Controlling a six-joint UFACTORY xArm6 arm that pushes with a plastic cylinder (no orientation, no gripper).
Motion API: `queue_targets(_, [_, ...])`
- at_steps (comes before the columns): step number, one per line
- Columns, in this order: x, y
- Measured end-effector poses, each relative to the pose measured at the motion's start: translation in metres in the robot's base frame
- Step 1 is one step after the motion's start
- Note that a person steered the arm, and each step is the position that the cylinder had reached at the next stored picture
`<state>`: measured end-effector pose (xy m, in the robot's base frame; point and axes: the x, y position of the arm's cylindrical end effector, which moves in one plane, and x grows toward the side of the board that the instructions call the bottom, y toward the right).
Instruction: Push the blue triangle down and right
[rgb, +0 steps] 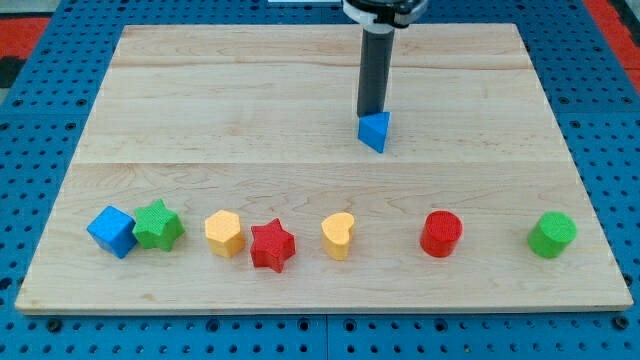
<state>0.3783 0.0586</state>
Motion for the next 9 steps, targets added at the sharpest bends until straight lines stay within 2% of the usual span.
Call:
queue_targets(3, [0.076,0.037])
queue_targets(4, [0.076,-0.005])
queue_targets(5, [0.077,-0.018])
queue_targets(7, [0.103,0.003])
queue_targets(9, [0.115,0.064])
